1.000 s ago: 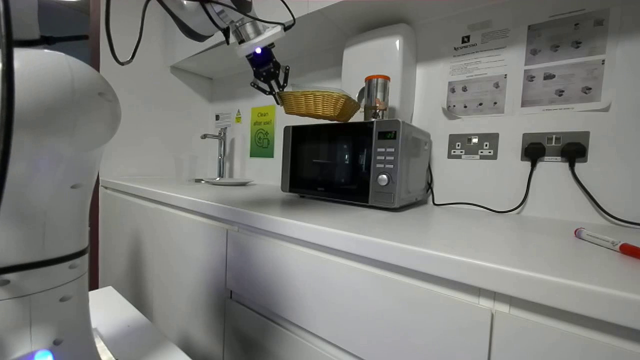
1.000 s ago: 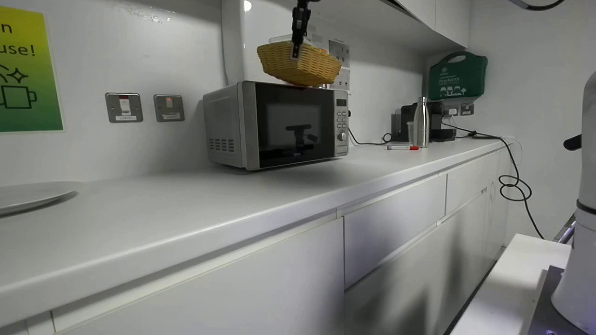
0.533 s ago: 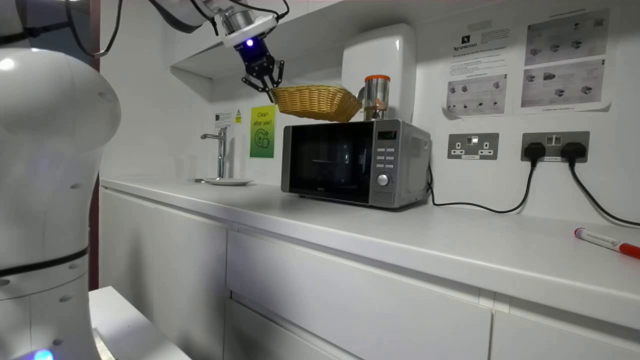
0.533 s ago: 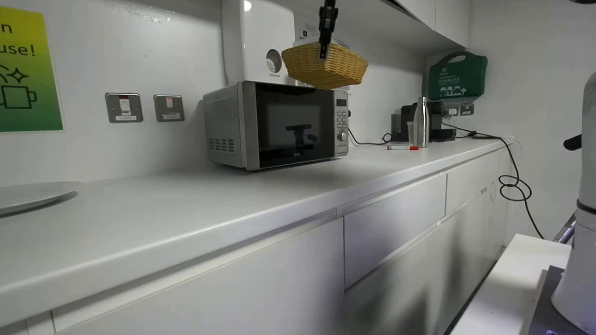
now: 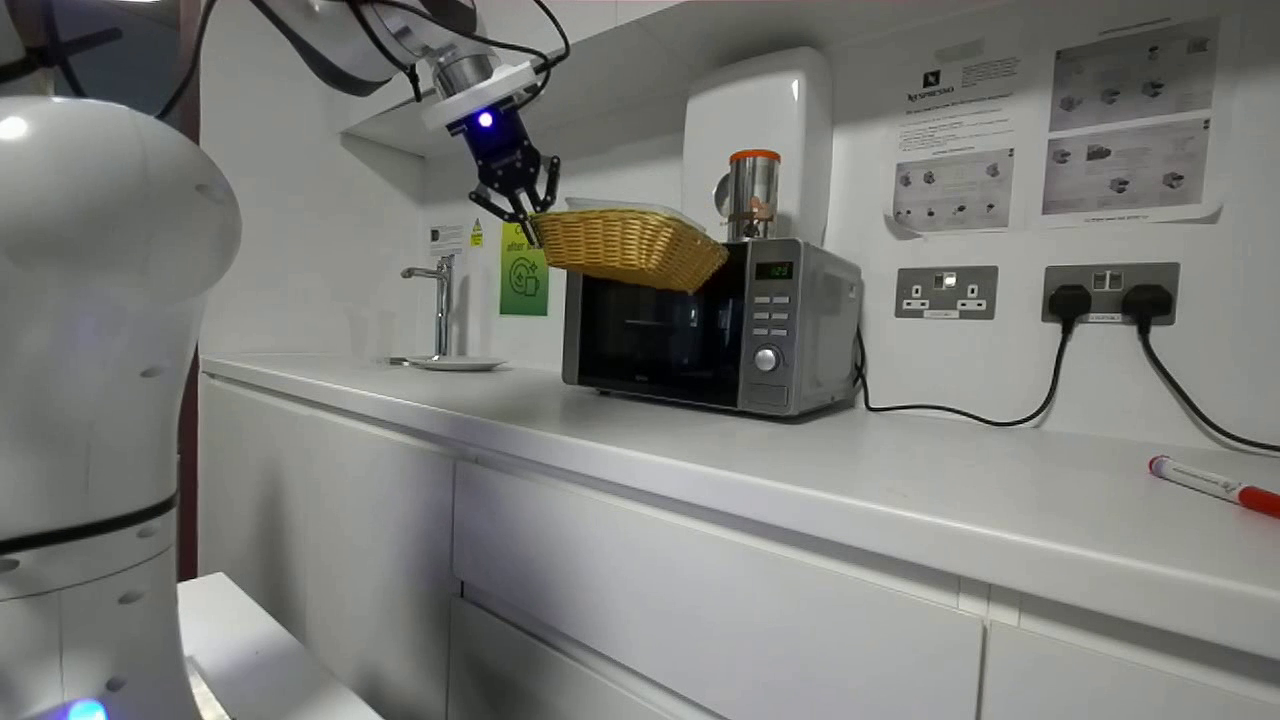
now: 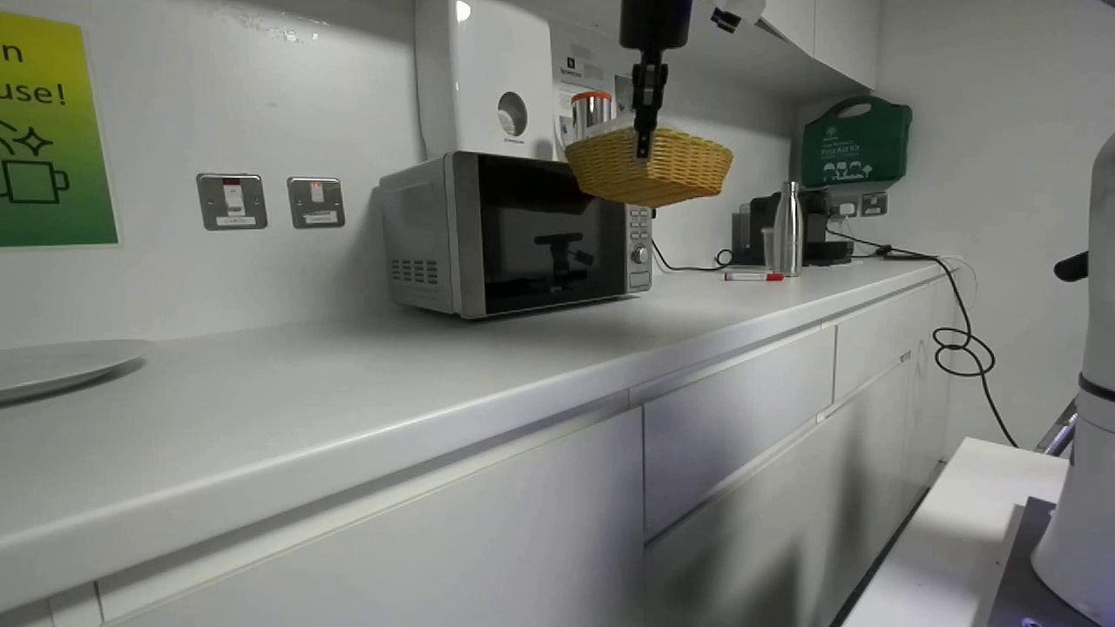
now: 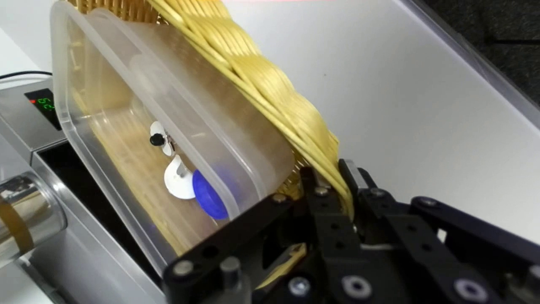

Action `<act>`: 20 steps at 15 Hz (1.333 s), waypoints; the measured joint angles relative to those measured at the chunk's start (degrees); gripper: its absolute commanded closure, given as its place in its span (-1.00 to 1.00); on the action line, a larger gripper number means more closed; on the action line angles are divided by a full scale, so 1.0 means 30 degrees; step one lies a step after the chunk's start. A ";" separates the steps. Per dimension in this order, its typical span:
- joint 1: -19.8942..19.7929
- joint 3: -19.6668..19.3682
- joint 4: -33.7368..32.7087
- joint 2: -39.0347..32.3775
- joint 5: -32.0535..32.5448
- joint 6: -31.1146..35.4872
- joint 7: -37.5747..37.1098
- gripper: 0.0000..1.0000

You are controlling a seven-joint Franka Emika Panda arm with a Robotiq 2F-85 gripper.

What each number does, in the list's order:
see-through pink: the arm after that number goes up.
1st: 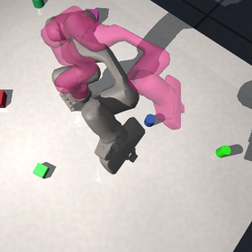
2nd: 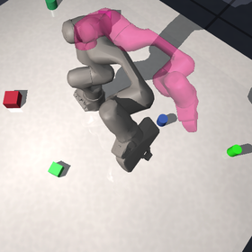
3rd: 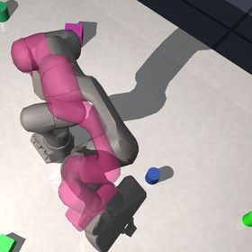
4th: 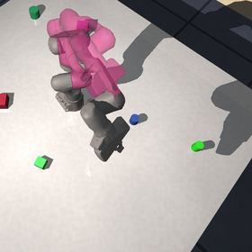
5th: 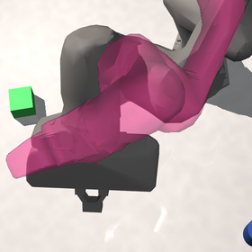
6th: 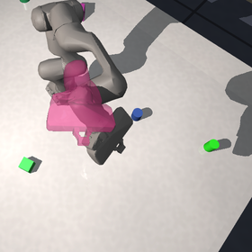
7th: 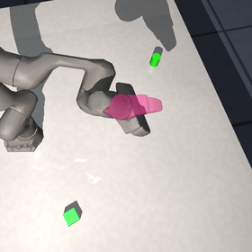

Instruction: Put the brown box in front of the microwave then put the flask in the colourless bowl

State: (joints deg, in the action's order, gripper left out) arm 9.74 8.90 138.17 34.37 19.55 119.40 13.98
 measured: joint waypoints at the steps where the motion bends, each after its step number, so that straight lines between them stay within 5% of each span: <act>1: -0.0052 0.0000 0.0278 -0.0007 0.0020 0.0154 -0.0468 0.94; 8: -0.0725 0.0030 0.1800 -0.0216 0.0089 0.0829 -0.3314 0.94; 14: -0.2245 0.0733 0.3391 -0.0244 0.3249 0.3037 -0.6807 0.94; 20: -0.2520 0.1029 0.3261 -0.0954 0.3008 0.3074 -0.8927 0.94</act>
State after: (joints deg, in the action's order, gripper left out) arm 2.19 11.98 147.95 31.50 28.57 128.62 -12.80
